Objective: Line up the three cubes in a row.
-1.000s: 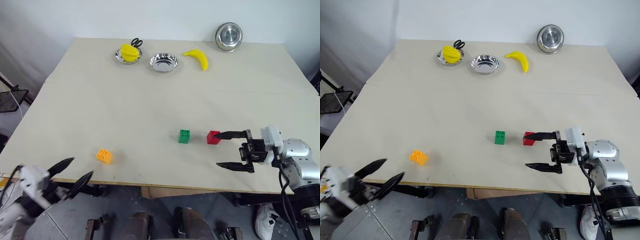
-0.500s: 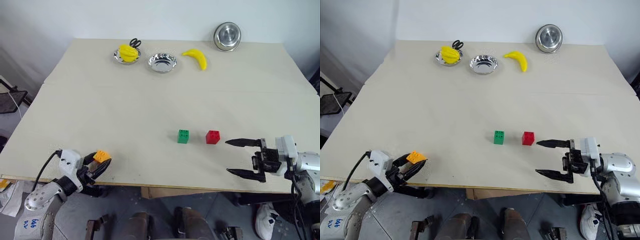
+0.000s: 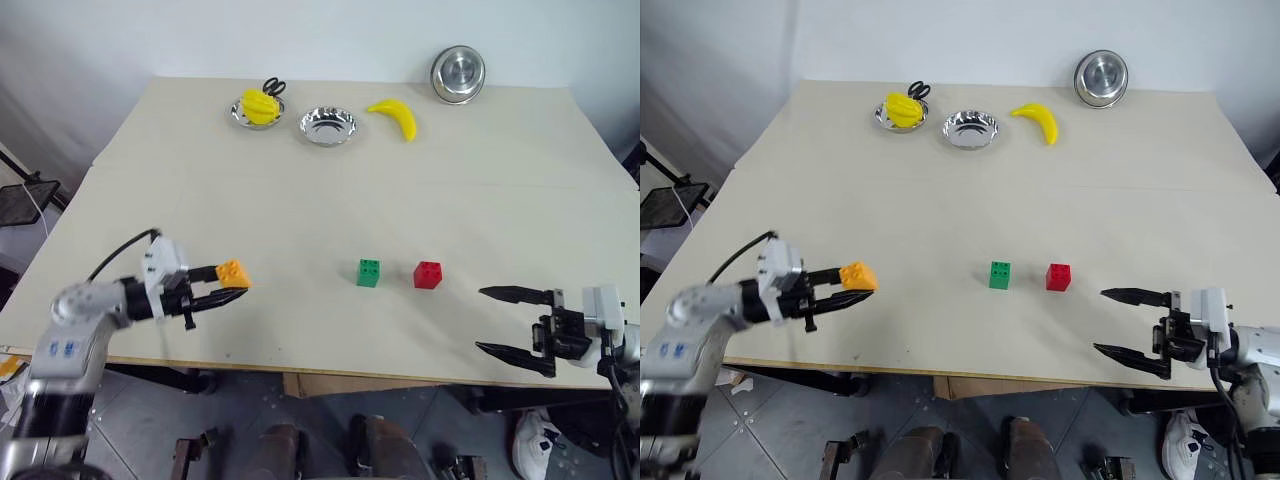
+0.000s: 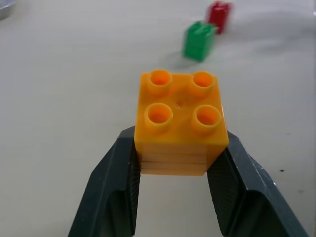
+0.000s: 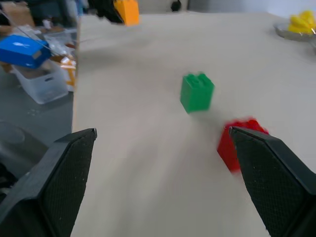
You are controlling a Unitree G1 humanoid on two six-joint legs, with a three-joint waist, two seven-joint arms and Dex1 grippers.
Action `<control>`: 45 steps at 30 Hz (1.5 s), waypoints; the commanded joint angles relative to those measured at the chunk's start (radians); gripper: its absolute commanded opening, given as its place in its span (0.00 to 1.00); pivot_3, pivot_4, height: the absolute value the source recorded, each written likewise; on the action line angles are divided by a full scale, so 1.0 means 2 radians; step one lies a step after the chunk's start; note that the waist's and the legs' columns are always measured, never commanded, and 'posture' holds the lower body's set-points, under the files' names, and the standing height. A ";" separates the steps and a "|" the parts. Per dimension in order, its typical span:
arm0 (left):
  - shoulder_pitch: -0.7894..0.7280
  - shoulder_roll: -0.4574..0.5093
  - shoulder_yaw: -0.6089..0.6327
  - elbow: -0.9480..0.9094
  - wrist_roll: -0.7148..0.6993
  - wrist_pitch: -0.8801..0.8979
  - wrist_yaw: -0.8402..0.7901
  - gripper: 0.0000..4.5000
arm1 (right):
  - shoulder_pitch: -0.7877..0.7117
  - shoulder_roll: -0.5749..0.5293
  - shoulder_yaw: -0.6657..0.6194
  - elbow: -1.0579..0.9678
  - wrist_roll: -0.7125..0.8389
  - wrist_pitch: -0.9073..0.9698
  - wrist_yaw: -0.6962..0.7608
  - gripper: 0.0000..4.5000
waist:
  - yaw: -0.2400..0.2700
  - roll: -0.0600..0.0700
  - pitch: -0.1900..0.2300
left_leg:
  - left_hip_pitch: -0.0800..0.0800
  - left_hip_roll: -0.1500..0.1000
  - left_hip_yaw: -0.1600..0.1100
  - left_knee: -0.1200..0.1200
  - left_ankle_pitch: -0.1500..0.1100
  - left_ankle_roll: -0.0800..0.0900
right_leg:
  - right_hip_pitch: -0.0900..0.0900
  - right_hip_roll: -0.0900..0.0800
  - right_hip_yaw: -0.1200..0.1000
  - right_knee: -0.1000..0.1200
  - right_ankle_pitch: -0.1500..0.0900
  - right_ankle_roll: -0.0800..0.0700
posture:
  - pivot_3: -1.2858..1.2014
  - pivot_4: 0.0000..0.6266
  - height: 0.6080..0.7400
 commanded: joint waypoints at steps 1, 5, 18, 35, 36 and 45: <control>-0.130 -0.048 -0.080 0.138 0.057 -0.067 -0.066 0.33 | 0.029 -0.012 -0.044 -0.016 0.005 0.000 0.020 1.00 | 0.004 0.000 0.000 | 0.000 0.000 0.000 0.000 0.000 0.000 | 0.000 0.000 0.000 0.000 0.000 0.000 | 0.52 0.24 1.00; -0.240 -0.113 -0.119 0.298 0.105 -0.139 -0.090 0.33 | 0.068 -0.004 -0.070 -0.056 0.009 0.008 0.001 1.00 | 0.001 -0.001 0.000 | -0.001 -0.001 0.000 0.000 0.000 0.000 | -0.001 0.000 0.000 0.000 0.001 0.002 | 0.52 0.24 1.00; -0.342 -0.180 -0.136 0.525 0.188 -0.246 -0.094 0.33 | 0.164 0.028 -0.120 -0.178 0.013 0.047 -0.053 1.00 | 0.001 -0.003 0.001 | -0.002 0.000 0.001 0.001 0.000 0.000 | -0.002 0.000 0.000 0.001 0.001 0.002 | 0.52 0.24 1.00; -0.363 -0.177 -0.117 0.571 0.224 -0.263 -0.061 0.33 | 0.141 0.034 -0.109 -0.176 0.003 0.054 -0.051 1.00 | -0.001 -0.003 0.001 | -0.002 0.000 0.001 0.001 0.001 0.000 | -0.002 0.000 0.000 0.002 0.001 0.002 | 0.52 0.24 1.00; -0.363 -0.177 -0.116 0.572 0.224 -0.262 -0.063 0.41 | 0.140 0.035 -0.109 -0.176 0.003 0.054 -0.051 1.00 | -0.001 -0.003 0.001 | -0.002 0.000 0.001 0.001 0.001 0.000 | -0.002 0.000 0.000 0.002 0.001 0.002 | 0.52 0.24 1.00; -0.356 -0.167 -0.111 0.573 0.236 -0.279 -0.047 1.00 | 0.135 0.042 -0.101 -0.180 -0.003 0.056 -0.056 1.00 | -0.001 -0.003 0.001 | -0.002 -0.001 0.001 0.002 0.001 0.000 | -0.002 0.000 0.000 0.002 0.001 0.002 | 0.52 0.24 1.00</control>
